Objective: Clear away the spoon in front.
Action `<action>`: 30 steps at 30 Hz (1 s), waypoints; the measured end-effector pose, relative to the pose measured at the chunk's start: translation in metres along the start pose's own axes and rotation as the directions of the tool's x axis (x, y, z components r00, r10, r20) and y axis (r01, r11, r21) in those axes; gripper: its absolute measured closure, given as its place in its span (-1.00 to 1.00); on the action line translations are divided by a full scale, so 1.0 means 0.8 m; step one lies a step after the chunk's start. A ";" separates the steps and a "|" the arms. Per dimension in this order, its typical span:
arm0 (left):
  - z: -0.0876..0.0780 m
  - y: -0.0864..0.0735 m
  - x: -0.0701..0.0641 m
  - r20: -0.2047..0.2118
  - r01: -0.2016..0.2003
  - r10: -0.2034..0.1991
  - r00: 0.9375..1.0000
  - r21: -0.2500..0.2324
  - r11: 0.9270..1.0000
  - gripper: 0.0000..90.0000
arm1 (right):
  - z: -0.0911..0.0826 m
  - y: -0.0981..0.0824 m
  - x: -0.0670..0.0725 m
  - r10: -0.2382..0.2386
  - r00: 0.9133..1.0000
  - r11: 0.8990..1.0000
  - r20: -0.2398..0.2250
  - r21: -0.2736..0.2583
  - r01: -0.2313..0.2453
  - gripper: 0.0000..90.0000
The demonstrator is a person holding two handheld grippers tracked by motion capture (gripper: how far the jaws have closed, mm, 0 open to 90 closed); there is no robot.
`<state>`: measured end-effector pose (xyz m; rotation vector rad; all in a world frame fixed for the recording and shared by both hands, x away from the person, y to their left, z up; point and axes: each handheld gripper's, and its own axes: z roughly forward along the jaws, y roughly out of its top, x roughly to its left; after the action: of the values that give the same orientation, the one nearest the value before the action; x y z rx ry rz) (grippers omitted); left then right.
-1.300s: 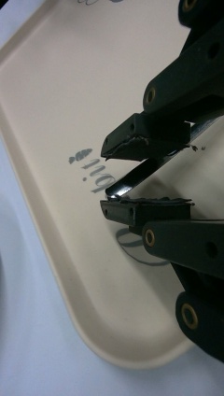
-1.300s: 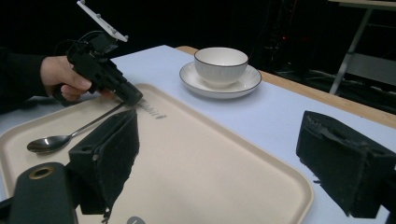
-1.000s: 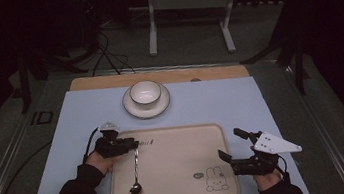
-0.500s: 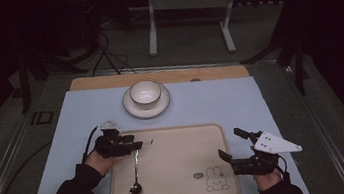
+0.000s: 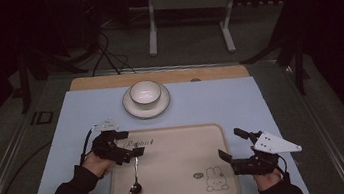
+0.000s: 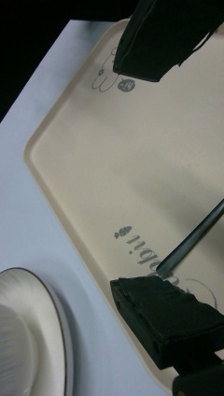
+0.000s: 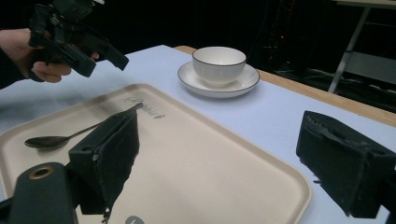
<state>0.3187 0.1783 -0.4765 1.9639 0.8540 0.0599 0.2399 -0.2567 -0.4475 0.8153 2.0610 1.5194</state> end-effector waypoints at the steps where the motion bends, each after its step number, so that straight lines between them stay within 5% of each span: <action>1: -0.002 0.000 -0.002 0.003 -0.001 0.001 1.000 -0.007 1.000 -0.98 | 0.000 0.000 0.000 0.001 1.000 1.000 -0.001 0.001 -0.001 -0.71; 8: -0.010 -0.010 -0.015 -0.025 -0.041 0.040 0.999 -0.025 0.999 -0.98 | 0.000 0.000 0.000 0.003 1.000 1.000 0.001 0.002 -0.003 -0.71; 30: -0.040 -0.039 -0.024 -0.053 -0.025 0.022 0.998 -0.058 0.998 -0.98 | 0.001 -0.001 -0.001 0.005 1.000 1.000 -0.004 0.004 -0.005 -0.72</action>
<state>0.2750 0.2005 -0.4781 1.9247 0.8537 0.1493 0.2407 -0.2570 -0.4482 0.8200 2.0671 1.5207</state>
